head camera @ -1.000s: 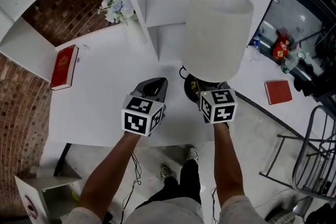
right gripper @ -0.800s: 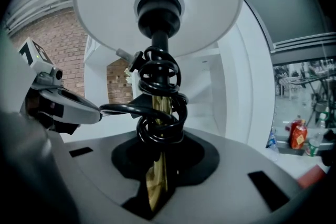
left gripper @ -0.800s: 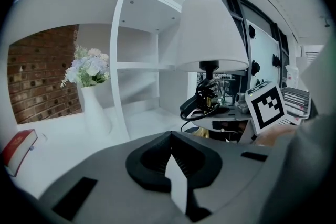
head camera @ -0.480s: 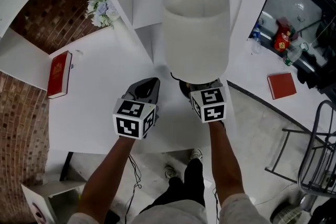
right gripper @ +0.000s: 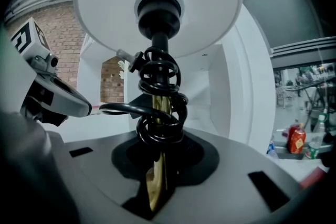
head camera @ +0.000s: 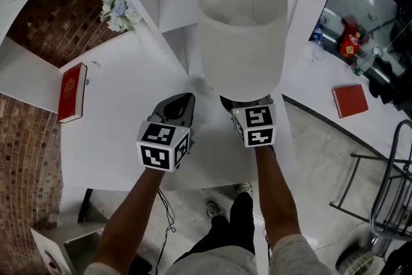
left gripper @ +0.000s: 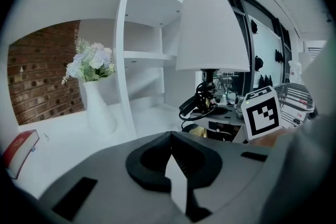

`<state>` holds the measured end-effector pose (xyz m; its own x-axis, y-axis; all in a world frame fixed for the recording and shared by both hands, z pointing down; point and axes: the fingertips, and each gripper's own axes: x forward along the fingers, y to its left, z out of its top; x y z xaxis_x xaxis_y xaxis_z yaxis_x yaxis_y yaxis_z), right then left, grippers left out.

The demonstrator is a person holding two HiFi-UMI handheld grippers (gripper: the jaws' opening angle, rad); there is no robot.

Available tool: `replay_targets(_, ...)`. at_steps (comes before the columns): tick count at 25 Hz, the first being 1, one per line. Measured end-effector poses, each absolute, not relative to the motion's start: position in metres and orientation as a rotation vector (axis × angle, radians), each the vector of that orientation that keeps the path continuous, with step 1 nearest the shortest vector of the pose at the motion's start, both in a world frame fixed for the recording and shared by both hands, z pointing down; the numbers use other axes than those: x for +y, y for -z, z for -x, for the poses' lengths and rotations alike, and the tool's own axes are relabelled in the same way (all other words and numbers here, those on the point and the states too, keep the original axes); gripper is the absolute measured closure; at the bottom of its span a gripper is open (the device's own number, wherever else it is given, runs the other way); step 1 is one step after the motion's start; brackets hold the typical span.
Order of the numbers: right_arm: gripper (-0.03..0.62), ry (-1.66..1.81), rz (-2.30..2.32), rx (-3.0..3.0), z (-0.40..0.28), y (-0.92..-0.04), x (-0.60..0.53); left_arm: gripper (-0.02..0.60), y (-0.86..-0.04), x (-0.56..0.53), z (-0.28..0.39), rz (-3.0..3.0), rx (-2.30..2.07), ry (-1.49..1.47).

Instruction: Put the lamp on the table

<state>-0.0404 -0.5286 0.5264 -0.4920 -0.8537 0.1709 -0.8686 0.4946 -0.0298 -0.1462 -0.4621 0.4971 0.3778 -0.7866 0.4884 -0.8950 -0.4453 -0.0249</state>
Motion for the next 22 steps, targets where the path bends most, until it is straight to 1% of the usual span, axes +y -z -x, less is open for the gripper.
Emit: replay_targets(22, 0.513, -0.122, -1.549, -2.602, 0.040, -0.524, -0.530, 0.588, -0.509, -0.444, 0.149, -2.386, -1.475, -0.669)
